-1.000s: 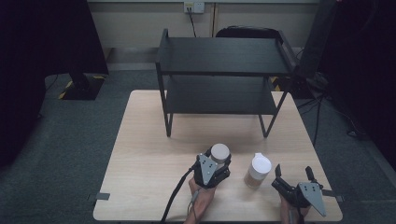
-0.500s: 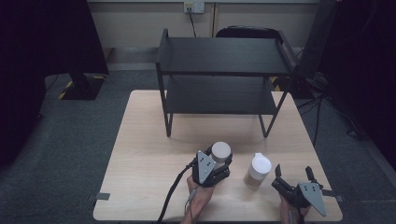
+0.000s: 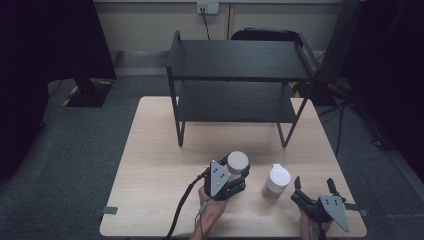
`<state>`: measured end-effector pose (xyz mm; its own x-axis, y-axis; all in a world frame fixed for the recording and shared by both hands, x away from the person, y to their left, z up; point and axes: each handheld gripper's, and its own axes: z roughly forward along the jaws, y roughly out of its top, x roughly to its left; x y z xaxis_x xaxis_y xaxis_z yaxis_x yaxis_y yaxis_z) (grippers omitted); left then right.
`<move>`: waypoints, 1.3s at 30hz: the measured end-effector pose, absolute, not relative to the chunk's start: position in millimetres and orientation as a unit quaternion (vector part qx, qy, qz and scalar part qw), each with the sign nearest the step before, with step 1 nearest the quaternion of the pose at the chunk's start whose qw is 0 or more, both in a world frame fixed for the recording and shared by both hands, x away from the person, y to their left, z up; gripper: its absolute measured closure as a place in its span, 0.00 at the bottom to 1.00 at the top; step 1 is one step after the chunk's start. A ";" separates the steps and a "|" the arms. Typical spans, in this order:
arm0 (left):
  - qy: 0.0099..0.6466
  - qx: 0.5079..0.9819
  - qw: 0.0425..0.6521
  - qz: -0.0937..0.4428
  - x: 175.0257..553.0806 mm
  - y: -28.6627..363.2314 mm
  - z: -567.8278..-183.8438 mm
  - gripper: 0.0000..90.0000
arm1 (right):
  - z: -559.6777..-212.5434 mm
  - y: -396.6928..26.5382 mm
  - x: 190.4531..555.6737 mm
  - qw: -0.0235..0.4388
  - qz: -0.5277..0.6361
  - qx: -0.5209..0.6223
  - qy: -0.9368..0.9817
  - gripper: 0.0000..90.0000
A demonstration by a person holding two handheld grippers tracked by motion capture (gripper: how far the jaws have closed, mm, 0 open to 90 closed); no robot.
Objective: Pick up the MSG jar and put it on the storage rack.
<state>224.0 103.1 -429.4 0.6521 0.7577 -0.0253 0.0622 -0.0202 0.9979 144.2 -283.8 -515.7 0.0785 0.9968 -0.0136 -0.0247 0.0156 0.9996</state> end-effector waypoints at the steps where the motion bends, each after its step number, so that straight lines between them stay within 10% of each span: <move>1: 0.308 0.660 0.628 0.275 225.2 105.0 -426.8 0.38 | -515.7 -283.9 144.2 0.529 0.483 0.509 0.477 0.00; 39: 0.233 0.659 0.668 0.254 293.1 148.8 -302.8 0.38 | -515.6 -282.8 144.3 0.530 0.481 0.511 0.476 0.00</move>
<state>293.1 148.8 -302.8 0.7618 0.6474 0.0236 -0.0321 0.0014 0.9995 144.3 -282.8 -515.6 0.0840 0.9964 -0.0127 -0.0245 0.0148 0.9996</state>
